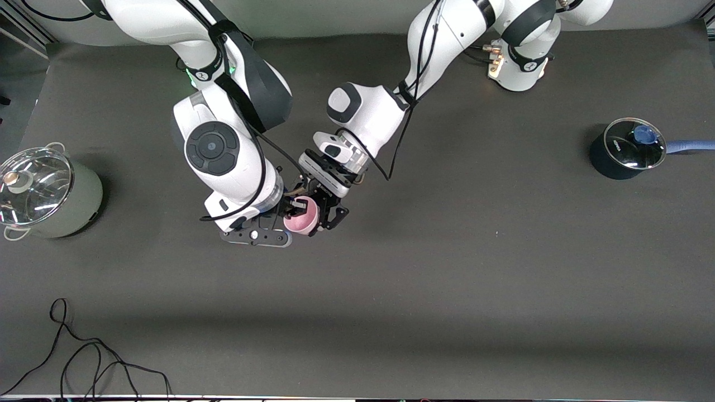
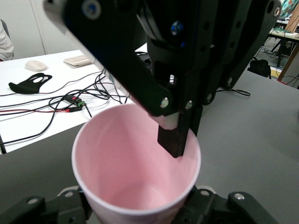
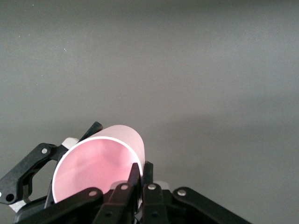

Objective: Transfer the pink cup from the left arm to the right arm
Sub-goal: 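Close the right gripper on the pink cup's side, then open the left gripper and withdraw while the right gripper pulls the cup away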

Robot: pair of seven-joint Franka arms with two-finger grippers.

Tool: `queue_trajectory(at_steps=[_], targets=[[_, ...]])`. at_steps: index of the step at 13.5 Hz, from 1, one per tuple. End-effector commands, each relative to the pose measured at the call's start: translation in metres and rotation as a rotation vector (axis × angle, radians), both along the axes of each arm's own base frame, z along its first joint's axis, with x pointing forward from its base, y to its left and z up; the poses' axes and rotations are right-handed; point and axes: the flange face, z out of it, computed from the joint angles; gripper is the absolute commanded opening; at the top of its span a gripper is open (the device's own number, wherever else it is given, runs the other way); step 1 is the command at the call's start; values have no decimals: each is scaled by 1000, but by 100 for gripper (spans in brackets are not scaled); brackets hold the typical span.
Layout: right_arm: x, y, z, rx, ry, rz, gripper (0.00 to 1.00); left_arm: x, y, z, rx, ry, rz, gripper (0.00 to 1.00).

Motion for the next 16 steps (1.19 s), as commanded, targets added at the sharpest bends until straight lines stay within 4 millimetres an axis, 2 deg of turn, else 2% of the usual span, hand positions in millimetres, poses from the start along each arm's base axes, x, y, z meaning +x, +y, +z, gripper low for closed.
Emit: queue_trajectory(at_steps=[1,6,9,11,14,16], targets=[[-1,-5,5,-7,5,-2,0,5,1,5,-4,-23,20,99],[0,-6,6,-6,4,-2,0,8,3,10,4,-38,5,100],[5,-15,9,-6,-5,2,0,30,20,16,29,-70,-2,100],[14,-24,16,3,-25,42,0,43,32,15,48,-58,-29,100],[37,-57,22,20,-50,36,0,63,45,15,79,-67,-82,100],[44,-69,30,29,-68,49,0,81,60,21,107,-57,-148,100]])
